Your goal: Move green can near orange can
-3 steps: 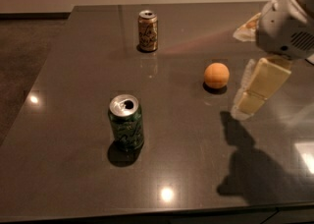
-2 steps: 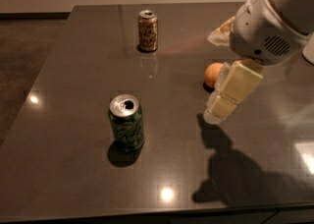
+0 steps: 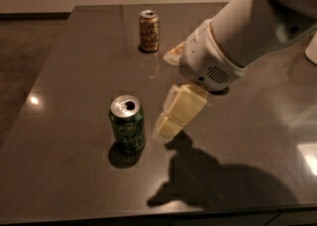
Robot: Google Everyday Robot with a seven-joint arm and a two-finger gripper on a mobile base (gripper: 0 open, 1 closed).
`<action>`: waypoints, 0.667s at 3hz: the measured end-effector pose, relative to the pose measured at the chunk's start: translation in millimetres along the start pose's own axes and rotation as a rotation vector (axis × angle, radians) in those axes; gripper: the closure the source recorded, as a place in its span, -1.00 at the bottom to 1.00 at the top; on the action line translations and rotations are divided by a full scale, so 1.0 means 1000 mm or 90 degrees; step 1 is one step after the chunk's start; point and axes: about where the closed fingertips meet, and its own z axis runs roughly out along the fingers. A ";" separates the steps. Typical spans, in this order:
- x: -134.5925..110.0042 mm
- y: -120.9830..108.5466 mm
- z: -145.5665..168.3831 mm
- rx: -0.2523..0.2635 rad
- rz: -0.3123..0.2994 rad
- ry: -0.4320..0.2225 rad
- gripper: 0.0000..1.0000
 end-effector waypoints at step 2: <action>-0.028 0.006 0.052 0.001 -0.019 -0.065 -1.00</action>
Offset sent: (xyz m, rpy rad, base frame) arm 0.0083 0.0775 -0.0462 0.1483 -0.0496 0.0444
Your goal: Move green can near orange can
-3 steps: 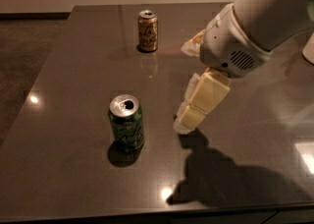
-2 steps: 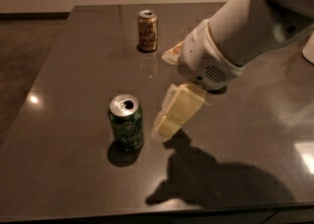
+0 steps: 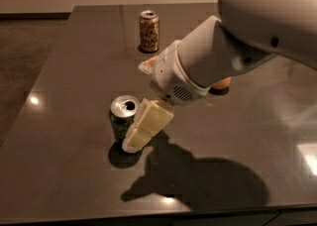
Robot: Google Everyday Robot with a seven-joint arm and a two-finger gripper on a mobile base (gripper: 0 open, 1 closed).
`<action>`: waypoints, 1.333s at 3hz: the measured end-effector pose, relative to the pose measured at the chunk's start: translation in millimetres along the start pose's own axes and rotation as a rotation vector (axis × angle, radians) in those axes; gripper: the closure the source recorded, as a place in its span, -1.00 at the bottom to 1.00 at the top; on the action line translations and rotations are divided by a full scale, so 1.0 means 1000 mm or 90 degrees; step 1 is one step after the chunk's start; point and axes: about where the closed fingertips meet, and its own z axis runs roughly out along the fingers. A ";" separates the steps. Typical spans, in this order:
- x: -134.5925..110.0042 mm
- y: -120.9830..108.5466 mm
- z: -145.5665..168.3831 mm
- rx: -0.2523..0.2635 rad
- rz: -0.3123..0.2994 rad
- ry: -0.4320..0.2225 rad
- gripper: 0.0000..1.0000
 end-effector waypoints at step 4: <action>0.000 -0.002 0.023 -0.016 -0.002 -0.021 0.56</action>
Offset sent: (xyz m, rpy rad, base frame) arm 0.0008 0.0211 -0.0327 0.0373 0.0039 0.0338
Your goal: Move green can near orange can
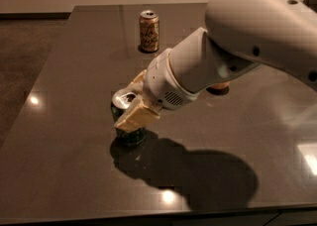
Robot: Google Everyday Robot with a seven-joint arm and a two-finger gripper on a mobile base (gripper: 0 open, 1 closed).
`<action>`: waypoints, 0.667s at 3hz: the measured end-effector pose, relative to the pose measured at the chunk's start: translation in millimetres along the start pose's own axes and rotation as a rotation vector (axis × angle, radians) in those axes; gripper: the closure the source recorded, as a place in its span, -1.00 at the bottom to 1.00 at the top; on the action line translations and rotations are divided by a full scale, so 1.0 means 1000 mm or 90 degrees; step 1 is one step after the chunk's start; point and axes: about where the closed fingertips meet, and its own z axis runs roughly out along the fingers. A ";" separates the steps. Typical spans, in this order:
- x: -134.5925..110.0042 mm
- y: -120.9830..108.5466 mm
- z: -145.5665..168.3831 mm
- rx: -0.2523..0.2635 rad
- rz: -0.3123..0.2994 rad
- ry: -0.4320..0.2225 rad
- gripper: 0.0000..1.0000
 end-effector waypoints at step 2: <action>0.000 -0.102 -0.036 0.101 0.098 0.008 1.00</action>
Offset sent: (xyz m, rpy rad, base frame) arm 0.1854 -0.0598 0.0616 0.0491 0.0073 -0.3877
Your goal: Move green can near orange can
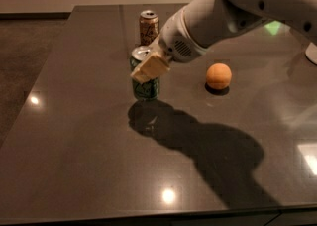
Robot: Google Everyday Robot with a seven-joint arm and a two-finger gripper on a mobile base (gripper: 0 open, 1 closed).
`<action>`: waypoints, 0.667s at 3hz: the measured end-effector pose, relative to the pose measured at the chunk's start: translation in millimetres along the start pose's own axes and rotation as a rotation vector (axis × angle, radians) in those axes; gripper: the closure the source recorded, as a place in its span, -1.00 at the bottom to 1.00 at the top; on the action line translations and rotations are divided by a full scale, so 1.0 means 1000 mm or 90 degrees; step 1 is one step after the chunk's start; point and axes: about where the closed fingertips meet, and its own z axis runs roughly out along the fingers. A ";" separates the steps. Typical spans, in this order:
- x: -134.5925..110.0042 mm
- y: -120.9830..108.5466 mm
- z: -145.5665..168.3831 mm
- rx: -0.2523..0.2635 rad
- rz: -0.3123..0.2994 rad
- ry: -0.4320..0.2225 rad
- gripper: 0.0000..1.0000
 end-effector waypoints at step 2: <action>-0.007 -0.109 0.022 0.060 0.067 0.000 1.00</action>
Offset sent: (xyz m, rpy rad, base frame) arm 0.1618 -0.0183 -0.0044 0.0269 0.0119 -0.1982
